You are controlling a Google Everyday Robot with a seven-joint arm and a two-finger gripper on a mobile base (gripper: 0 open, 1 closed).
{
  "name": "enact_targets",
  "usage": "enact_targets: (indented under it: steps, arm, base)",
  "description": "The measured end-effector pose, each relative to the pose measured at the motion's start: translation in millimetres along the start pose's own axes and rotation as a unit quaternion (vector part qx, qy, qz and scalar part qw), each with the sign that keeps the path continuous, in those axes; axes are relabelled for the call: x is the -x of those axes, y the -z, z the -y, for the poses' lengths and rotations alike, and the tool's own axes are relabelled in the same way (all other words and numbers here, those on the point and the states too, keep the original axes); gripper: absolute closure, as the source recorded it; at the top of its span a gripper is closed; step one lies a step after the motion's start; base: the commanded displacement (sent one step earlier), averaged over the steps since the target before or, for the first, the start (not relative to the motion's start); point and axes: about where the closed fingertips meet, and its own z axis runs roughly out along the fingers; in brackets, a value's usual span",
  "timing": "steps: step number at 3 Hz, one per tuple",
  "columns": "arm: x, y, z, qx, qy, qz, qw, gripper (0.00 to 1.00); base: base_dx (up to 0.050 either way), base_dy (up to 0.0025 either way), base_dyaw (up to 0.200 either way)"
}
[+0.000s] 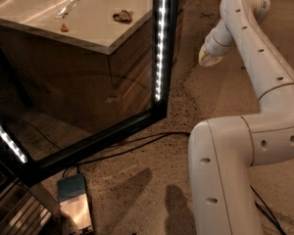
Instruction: Close right fridge door
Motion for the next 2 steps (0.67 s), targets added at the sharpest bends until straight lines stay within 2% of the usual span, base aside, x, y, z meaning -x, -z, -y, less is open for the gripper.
enact_targets:
  steps: [1, 2]
  arm:
    - [0.0, 0.0, 0.0, 0.000, 0.000, 0.000, 1.0000, 1.00]
    - [1.4, -1.9, 0.4, 0.000, -0.002, 0.003, 1.0000, 1.00]
  base:
    - [0.000, 0.00000, 0.000]
    - [0.000, 0.00000, 0.000]
